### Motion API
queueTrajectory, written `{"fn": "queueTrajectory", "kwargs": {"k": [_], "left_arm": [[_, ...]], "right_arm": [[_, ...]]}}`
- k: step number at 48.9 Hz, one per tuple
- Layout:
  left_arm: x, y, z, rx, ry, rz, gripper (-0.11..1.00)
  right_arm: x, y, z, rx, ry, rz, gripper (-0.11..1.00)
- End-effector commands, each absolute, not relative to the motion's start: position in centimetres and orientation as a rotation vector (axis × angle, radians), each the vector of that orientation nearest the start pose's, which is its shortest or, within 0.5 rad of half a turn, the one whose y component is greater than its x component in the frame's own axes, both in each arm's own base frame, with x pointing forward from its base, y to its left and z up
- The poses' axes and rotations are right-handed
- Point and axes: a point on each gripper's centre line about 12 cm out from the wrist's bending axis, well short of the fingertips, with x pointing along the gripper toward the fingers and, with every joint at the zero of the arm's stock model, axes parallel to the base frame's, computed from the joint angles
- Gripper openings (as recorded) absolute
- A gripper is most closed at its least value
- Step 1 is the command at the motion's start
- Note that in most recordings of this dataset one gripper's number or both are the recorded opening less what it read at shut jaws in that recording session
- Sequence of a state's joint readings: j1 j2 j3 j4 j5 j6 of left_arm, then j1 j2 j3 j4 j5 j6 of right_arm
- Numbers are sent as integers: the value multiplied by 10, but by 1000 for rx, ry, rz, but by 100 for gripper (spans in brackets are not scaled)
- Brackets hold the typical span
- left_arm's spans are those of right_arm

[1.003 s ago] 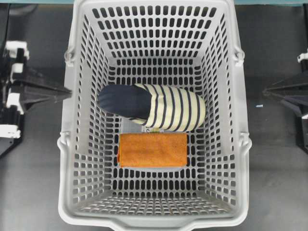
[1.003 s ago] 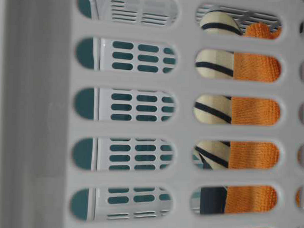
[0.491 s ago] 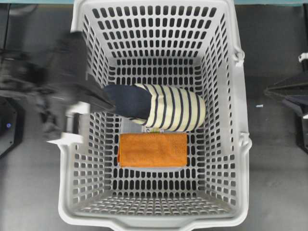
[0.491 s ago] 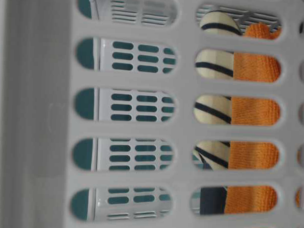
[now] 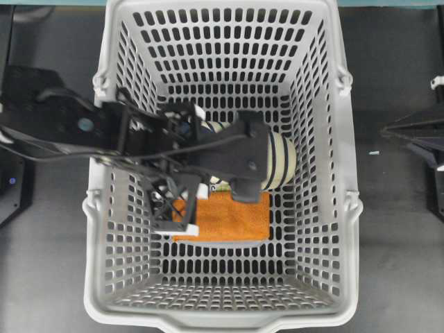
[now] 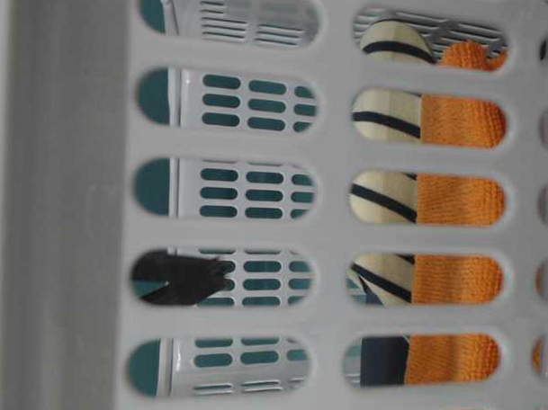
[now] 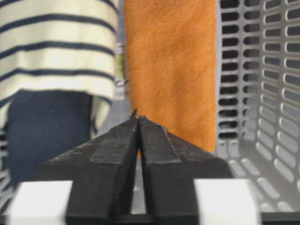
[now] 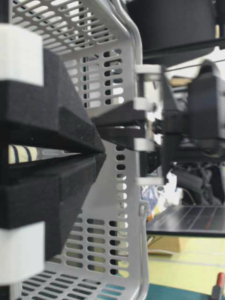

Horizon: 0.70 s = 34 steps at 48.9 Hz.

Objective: Pick up the orange cloth from the shopping basket with the left arm.
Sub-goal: 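Move the left gripper down into the basket over the orange cloth, then close the left gripper on the orange cloth's edge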

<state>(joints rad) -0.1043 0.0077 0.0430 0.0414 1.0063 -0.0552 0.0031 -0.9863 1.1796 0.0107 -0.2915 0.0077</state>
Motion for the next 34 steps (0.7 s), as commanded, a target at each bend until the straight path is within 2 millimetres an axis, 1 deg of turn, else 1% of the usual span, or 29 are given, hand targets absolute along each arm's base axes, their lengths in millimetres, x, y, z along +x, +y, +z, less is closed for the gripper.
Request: {"fn": "queueTrajectory", "kwargs": {"k": [1, 6, 11, 13, 15, 18, 22, 34], "left_arm": [[423, -45, 317, 35, 1001, -52, 13], [429, -47, 311, 16, 982, -45, 42], [434, -48, 297, -9, 999, -32, 72], [435, -49, 290, -15, 1016, -28, 82], [436, -52, 284, -17, 1026, -29, 88], [438, -54, 275, -22, 1043, -27, 91], [439, -56, 263, -21, 1053, -27, 89], [439, -57, 226, -22, 1069, -31, 90]], "right_arm": [[196, 0, 301, 23, -112, 2, 0], [196, 0, 300, 21, -110, 2, 0], [196, 0, 300, 24, -110, 1, 0], [196, 0, 299, 23, -109, 2, 0], [196, 0, 299, 23, -107, 2, 0], [196, 0, 299, 23, -107, 2, 0], [196, 1, 299, 24, -107, 3, 0], [196, 0, 298, 24, -106, 1, 0]]}}
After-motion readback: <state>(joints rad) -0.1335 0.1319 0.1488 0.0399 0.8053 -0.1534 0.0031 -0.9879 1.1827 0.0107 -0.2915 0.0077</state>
